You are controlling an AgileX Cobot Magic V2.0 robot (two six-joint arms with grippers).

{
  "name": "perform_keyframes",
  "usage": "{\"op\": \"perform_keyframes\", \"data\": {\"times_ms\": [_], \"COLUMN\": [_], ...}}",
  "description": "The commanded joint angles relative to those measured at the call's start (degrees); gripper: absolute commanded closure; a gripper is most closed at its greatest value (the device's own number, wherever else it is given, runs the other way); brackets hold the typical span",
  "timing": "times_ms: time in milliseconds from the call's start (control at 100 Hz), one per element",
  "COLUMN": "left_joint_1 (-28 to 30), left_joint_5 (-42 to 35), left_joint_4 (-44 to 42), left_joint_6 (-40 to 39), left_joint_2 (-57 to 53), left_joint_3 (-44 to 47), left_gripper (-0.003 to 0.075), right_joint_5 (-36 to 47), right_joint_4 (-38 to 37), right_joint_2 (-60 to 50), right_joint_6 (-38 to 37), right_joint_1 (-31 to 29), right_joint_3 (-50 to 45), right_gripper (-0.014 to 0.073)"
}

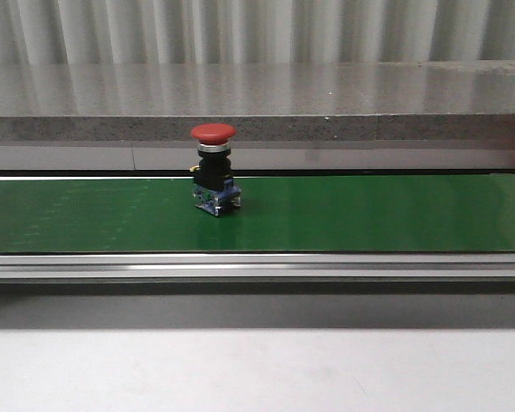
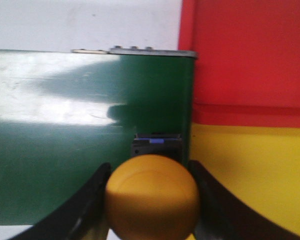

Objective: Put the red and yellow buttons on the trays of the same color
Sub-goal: 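Carry the yellow button with the right gripper into the yellow tray, release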

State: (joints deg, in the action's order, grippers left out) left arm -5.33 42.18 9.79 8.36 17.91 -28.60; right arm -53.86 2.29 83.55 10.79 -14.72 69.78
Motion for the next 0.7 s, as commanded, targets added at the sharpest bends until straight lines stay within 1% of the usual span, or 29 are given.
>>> {"op": "perform_keyframes", "data": {"times_ms": [0,180,290,360,690], "left_joint_1": [-0.53,-0.53,-0.53,-0.53,-0.53], "left_joint_5": [-3.8,-3.8,-3.8,-3.8,-3.8], "left_joint_4": [0.94,0.94,0.94,0.94,0.94], "left_joint_6": [0.11,0.11,0.11,0.11,0.11], "left_joint_2": [0.46,0.46,0.46,0.46,0.46], "left_joint_3": [-1.48,-1.48,-1.48,-1.48,-1.48], "left_gripper": [0.074,0.074,0.074,0.074,0.074], "right_joint_5": [1.88,1.76,2.04,2.61,4.25], "right_joint_4": [-0.43,-0.43,-0.43,-0.48,-0.53], "right_joint_2": [-2.31,-0.18,2.32,3.9,10.44], "right_joint_6": [-0.05,-0.17,-3.13,-3.37,-3.37], "right_joint_1": [-3.17,-8.13,-10.49,-11.65,-12.49], "right_joint_3": [1.7,1.7,1.7,1.7,1.7], "right_gripper": [0.0422,0.0422,0.0422,0.0422,0.0422]}}
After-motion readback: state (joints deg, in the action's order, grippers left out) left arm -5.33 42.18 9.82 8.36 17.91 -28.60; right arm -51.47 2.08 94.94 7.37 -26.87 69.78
